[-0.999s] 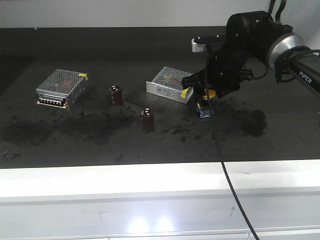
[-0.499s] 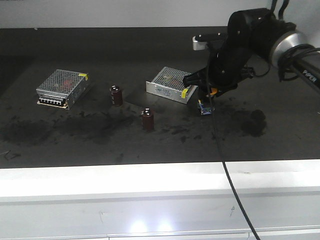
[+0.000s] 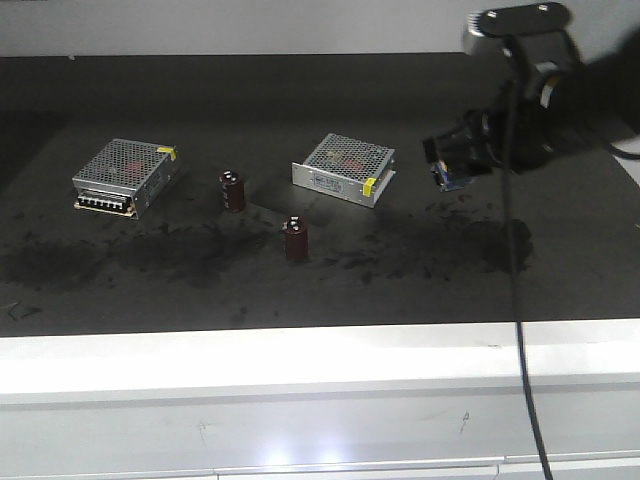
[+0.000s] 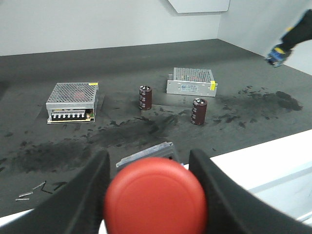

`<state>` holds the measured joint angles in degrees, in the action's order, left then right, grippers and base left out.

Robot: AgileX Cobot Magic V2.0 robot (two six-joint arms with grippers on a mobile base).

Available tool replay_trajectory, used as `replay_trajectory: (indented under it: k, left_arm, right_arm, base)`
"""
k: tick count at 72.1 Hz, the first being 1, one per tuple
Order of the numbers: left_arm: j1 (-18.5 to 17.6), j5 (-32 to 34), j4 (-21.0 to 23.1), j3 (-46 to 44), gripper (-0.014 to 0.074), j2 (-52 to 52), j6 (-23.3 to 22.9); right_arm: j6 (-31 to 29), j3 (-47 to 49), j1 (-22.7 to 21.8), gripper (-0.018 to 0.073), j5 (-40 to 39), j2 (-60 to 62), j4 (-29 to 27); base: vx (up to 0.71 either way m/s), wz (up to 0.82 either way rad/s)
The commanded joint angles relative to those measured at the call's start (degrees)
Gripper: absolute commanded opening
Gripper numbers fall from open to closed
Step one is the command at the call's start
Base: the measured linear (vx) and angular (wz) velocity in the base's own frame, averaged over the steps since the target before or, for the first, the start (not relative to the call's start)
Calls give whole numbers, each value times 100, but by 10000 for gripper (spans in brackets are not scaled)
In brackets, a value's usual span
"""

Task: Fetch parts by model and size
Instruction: 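Lift the yellow-capped button with the right gripper and withdraw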

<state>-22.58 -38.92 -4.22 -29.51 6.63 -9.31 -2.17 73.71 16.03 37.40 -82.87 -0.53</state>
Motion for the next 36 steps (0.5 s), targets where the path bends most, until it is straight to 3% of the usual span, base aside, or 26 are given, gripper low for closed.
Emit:
replay_trajectory:
  k: [1, 11, 36]
  left_arm:
    - [-20, 437, 23, -125, -8, 86, -2]
    - [-20, 437, 23, -125, -8, 86, -2]
    - [-20, 437, 23, -125, -8, 86, -2]
  right_arm:
    - [-73, -693, -14, -10, -1116, 868, 53]
    - [-273, -1804, -14, -10, -1683, 1917, 53]
    - [-325, -3654, -14, -10, -1973, 5094, -24]
  base:
    - [0, 0]
    - [0, 0]
    - [0, 0]
